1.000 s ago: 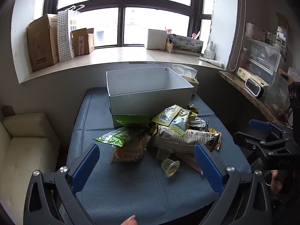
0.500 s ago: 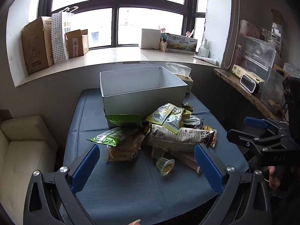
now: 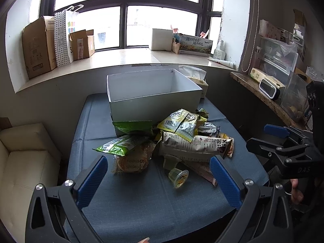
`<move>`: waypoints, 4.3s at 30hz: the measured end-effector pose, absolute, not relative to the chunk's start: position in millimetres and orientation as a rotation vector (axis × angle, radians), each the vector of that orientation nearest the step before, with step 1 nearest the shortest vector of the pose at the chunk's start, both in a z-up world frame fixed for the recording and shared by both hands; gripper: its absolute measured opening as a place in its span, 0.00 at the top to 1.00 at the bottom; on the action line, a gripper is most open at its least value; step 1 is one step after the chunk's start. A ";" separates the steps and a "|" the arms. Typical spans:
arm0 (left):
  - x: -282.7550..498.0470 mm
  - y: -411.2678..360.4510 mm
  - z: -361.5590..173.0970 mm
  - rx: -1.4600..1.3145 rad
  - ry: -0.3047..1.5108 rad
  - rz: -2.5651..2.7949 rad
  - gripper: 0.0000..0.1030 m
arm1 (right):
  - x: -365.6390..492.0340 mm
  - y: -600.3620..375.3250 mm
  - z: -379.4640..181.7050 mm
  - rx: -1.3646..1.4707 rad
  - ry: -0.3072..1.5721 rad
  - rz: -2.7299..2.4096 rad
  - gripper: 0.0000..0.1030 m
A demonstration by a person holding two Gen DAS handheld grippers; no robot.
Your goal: Organize snacks
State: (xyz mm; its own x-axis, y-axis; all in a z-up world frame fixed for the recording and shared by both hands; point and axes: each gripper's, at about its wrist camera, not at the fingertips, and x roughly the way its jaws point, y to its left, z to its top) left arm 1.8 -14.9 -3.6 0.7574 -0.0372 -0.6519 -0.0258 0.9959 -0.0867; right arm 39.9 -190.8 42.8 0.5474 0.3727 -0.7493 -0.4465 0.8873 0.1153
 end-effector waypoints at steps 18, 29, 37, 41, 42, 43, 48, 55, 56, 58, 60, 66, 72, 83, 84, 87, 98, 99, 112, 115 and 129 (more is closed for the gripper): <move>2.4 -15.4 -3.9 -0.090 0.716 -0.015 0.00 | 40.0 -190.6 42.7 -0.091 0.867 0.489 0.00; 2.5 -16.1 -5.2 -0.091 0.718 -0.018 0.00 | 38.5 -189.1 42.1 -0.093 0.864 0.495 0.00; 3.5 -15.4 -5.2 -0.093 0.720 -0.019 0.00 | 38.0 -188.0 41.4 -0.095 0.863 0.504 0.00; 4.2 -14.6 -5.7 -0.097 0.726 -0.017 0.00 | 36.2 -186.6 42.3 -0.098 0.856 0.520 0.00; 4.0 -14.3 -5.6 -0.097 0.726 -0.018 0.00 | 35.7 -186.4 42.7 -0.099 0.854 0.523 0.00; 3.5 -14.4 -5.2 -0.096 0.723 -0.018 0.00 | 35.4 -186.2 43.0 -0.098 0.853 0.524 0.00; 3.1 -14.3 -4.3 -0.095 0.720 -0.018 0.00 | 35.1 -185.5 43.3 -0.099 0.853 0.527 0.00; 2.0 -11.8 -5.2 -0.094 0.721 -0.009 0.00 | 34.8 -185.8 43.3 -0.091 0.853 0.542 0.00; 1.6 -10.5 -5.4 -0.096 0.721 -0.008 0.00 | 34.5 -185.9 43.2 -0.089 0.850 0.550 0.00; 1.1 -7.1 -5.7 -0.102 0.720 -0.004 0.00 | 34.4 -185.4 42.2 -0.089 0.849 0.563 0.00; -0.6 -2.6 -4.9 -0.108 0.713 0.001 0.00 | 35.3 -183.3 41.2 -0.091 0.843 0.582 0.00; -5.9 13.0 -3.3 -0.125 0.700 0.026 0.00 | 41.7 -154.0 37.9 -0.195 0.772 0.717 0.00; -10.1 25.7 -3.4 -0.136 0.690 0.054 0.00 | 69.6 -102.7 12.6 -0.357 0.724 0.794 0.00; -13.6 40.2 -10.9 -0.152 0.699 0.086 0.00 | 134.3 -33.5 -31.6 -0.339 0.786 0.947 0.00; -13.4 42.0 -12.1 -0.155 0.703 0.089 0.00 | 137.7 -27.7 -35.5 -0.361 0.787 0.941 0.00; -14.0 46.9 -14.7 -0.164 0.707 0.098 0.00 | 140.5 -9.6 -47.1 -0.440 0.789 0.922 0.08; -13.6 56.0 -21.0 -0.183 0.722 0.123 0.00 | 152.2 -11.5 -62.4 -0.393 0.841 0.940 0.82; -12.9 56.3 -21.8 -0.186 0.723 0.123 0.00 | 151.9 -15.0 -57.1 -0.381 0.832 0.944 0.84; 34.1 74.1 -76.3 0.028 0.830 0.127 0.00 | 119.9 -86.4 31.9 -0.189 0.667 0.922 0.85; 56.9 81.1 -91.0 0.077 0.877 0.061 0.00 | 97.7 -109.7 48.8 -0.166 0.632 0.919 0.85; 138.6 93.6 -145.0 0.234 1.053 -0.202 0.00 | 57.0 -164.1 64.8 -0.084 0.649 0.840 0.85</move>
